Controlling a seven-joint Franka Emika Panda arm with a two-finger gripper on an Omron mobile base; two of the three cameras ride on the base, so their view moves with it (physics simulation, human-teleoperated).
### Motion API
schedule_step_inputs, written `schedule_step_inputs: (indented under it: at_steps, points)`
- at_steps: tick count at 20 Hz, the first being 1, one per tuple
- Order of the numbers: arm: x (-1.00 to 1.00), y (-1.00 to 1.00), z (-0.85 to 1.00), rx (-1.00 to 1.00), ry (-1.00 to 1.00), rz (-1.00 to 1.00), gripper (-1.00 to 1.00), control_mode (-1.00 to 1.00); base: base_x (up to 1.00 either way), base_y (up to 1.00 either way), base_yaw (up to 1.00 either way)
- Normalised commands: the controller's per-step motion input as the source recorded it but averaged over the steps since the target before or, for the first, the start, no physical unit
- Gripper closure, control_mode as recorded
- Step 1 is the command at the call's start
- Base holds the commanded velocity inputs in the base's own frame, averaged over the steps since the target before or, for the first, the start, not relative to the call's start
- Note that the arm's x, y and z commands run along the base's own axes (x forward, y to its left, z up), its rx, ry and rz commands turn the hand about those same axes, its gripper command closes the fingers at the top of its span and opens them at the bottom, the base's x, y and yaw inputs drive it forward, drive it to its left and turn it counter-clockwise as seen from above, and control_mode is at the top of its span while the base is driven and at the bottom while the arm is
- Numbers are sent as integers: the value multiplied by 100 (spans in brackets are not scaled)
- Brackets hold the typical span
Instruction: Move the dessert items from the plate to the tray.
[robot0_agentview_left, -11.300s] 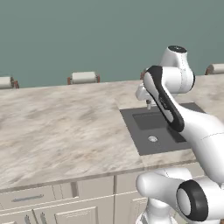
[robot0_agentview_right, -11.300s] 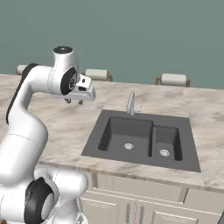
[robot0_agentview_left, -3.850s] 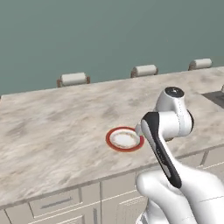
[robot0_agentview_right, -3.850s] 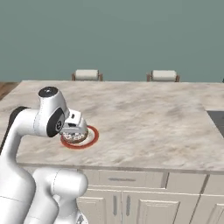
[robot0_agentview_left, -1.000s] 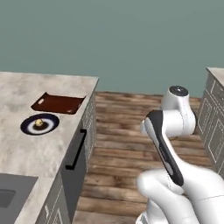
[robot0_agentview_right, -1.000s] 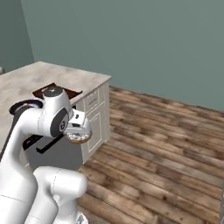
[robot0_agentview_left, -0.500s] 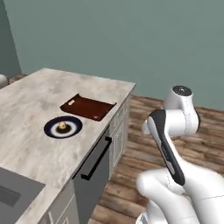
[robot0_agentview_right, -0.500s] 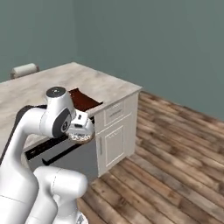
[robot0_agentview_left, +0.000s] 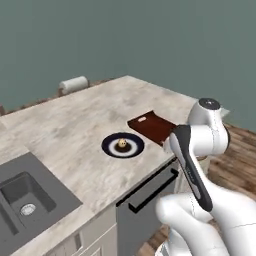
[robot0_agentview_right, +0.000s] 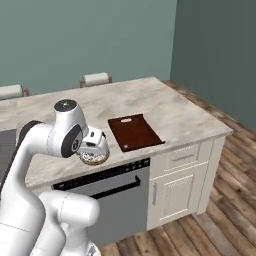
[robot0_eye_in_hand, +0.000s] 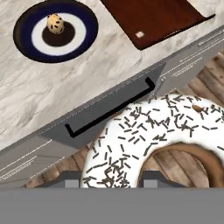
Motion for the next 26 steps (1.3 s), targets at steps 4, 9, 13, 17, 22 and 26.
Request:
schedule_step_inputs:
  at_steps: [4, 9, 13, 17, 22, 26]
  points:
    - [0, 0, 0, 0, 0, 0, 100, 100, 7, -3, 73]
    - [0, 0, 0, 0, 0, 0, 100, 100, 35, -56, 66]
    - [0, 0, 0, 0, 0, 0, 100, 100, 5, -88, 38]
    - [0, 0, 0, 0, 0, 0, 100, 100, 0, -100, 14]
    - [0, 0, 0, 0, 0, 0, 100, 100, 6, -79, 3]
    - [0, 0, 0, 0, 0, 0, 100, 100, 27, -54, 0]
